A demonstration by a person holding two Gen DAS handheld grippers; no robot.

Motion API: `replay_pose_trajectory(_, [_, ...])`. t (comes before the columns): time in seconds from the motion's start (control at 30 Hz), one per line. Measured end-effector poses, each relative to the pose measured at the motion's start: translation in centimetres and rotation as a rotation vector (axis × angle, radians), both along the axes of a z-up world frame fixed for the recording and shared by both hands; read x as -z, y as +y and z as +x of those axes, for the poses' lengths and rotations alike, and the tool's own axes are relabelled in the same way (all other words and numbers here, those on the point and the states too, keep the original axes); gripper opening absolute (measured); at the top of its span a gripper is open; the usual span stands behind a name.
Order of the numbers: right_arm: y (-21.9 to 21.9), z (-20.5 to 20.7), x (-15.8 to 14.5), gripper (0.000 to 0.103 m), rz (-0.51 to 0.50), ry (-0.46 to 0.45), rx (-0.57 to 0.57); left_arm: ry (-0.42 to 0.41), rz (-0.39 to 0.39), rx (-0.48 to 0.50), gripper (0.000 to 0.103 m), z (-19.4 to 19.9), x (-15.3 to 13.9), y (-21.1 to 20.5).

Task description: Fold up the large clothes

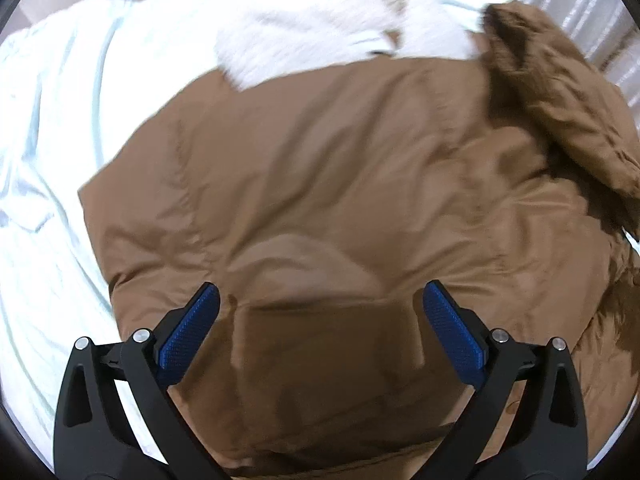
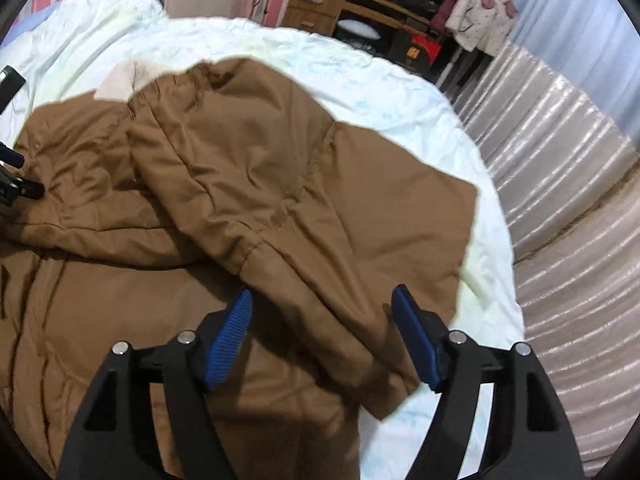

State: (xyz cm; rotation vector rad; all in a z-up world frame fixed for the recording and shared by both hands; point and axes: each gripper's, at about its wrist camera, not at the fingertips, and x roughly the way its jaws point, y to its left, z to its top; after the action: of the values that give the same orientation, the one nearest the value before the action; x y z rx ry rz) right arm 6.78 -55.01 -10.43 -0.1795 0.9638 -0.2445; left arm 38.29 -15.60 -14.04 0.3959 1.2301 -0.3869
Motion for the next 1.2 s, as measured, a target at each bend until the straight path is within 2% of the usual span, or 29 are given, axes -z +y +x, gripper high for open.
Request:
replay_pose_trajectory(0.07, [-1.1, -1.5, -1.2, 0.079, 0.02, -0.041, 0.062, -0.077, 0.058, -0.017, 0.1, -0.8, -0.5, -1.3])
replay_pose_trajectory(0.13, [-2.6, -2.5, -2.0, 0.08, 0.071, -0.084, 0.14, -0.119, 0.093, -0.021, 0.1, -1.6, -1.0, -2.8])
replay_pose_trajectory(0.2, [-4.7, -2.9, -2.0, 0.081, 0.123, -0.095, 0.187, -0.152, 0.031, 0.021, 0.1, -2.8, -2.4, -4.7])
replay_pose_trajectory(0.3, [-8.9, -2.8, -0.6, 0.081, 0.22, -0.061, 0.247, -0.137, -0.054, 0.046, 0.1, -3.1, -4.0, -7.2])
replay_pose_trajectory(0.43, [-12.0, -1.9, 1.2, 0.081, 0.289, -0.021, 0.193, -0.1, -0.128, 0.064, 0.1, -1.8, -5.3, -11.3])
replay_pose_trajectory(0.6, [-13.0, -0.9, 2.5, 0.081, 0.346, -0.018, 0.141, -0.141, -0.033, 0.053, 0.1, 0.8, -4.7, -15.7])
replay_pose_trajectory(0.73, [-13.7, -0.4, 4.0, 0.081, 0.409, 0.0, 0.109, -0.094, -0.028, 0.086, 0.1, 2.9, -3.2, -17.6])
replay_pose_trajectory(0.8, [-14.3, -0.4, 4.6, 0.081, 0.463, -0.001, 0.115, -0.061, -0.056, 0.115, 0.1, 3.6, -2.4, -18.3])
replay_pose_trajectory(0.83, [-14.7, -0.3, 5.0, 0.081, 0.493, 0.002, 0.123, -0.047, -0.073, 0.121, 0.097, 3.9, -2.1, -18.4])
replay_pose_trajectory(0.87, [-15.0, -0.2, 5.4, 0.081, 0.521, 0.006, 0.127, -0.012, -0.1, 0.123, 0.085, 4.0, -1.6, -18.6])
replay_pose_trajectory(0.9, [-15.3, 0.0, 6.0, 0.081, 0.559, 0.014, 0.13, 0.025, -0.127, 0.123, 0.078, 4.3, -1.3, -18.6])
replay_pose_trajectory(0.93, [-15.5, 0.1, 6.4, 0.08, 0.582, 0.018, 0.133, 0.06, -0.156, 0.118, 0.061, 4.6, -1.1, -18.6])
replay_pose_trajectory(0.97, [-15.8, 0.2, 6.8, 0.077, 0.615, 0.021, 0.138, 0.101, -0.196, 0.119, 0.039, 4.9, -1.0, -18.7])
replay_pose_trajectory(1.0, [-15.9, 0.3, 7.1, 0.072, 0.642, 0.024, 0.14, 0.122, -0.211, 0.121, 0.038, 4.8, -0.9, -18.9])
replay_pose_trajectory(1.07, [-15.8, 0.6, 7.8, 0.048, 0.716, 0.037, 0.131, 0.095, -0.169, 0.123, 0.029, 4.7, -0.8, -19.9])
replay_pose_trajectory(1.1, [-15.6, 0.6, 7.9, 0.048, 0.702, 0.039, 0.132, 0.084, -0.154, 0.126, 0.026, 4.4, -0.7, -20.5])
replay_pose_trajectory(1.17, [-14.7, 1.1, 7.8, 0.041, 0.647, 0.043, 0.115, 0.059, -0.13, 0.125, 0.016, 3.7, -0.8, -21.3])
replay_pose_trajectory(1.2, [-14.2, 1.3, 7.9, 0.04, 0.621, 0.049, 0.114, 0.048, -0.128, 0.122, 0.016, 3.8, -1.1, -21.4])
